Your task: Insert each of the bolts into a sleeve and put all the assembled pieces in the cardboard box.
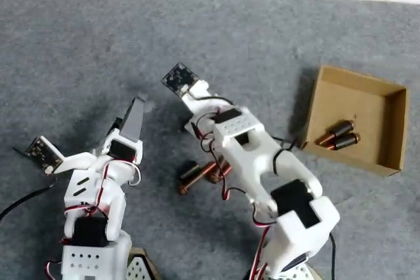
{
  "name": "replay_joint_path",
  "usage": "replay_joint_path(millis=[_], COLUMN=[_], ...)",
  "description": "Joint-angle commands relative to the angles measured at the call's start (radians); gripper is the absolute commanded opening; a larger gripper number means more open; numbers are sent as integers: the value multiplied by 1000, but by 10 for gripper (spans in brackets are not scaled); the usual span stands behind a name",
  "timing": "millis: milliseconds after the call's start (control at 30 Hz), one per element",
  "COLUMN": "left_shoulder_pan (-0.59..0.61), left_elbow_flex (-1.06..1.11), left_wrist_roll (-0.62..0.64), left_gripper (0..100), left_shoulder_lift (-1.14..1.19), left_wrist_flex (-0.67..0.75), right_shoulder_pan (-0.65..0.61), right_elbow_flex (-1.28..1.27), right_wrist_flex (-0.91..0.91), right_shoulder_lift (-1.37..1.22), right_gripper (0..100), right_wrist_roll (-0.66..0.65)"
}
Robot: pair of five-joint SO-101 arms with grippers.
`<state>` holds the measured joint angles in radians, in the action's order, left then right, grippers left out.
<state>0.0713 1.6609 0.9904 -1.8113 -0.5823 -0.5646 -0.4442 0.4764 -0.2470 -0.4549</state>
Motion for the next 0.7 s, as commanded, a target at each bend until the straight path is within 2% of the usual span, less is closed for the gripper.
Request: replay_joint_path(millis=[0, 467, 667], left_shoulder_pan=[7, 5, 5], left_elbow_flex=[-22, -22, -22], left_wrist_roll=[3, 3, 2], left_gripper=[252, 252, 252], left_shoulder_lift=[-8, -8, -8], left_wrist_flex=[26, 23, 21], right_shoulder_pan=[30, 42, 38], right_elbow_flex=[50, 81, 131], right_wrist_flex=[10, 18, 147], right_shoulder_lift=[-65, -110, -110], right_gripper=[176, 176, 176], right_wrist_roll=[-9, -8, -9])
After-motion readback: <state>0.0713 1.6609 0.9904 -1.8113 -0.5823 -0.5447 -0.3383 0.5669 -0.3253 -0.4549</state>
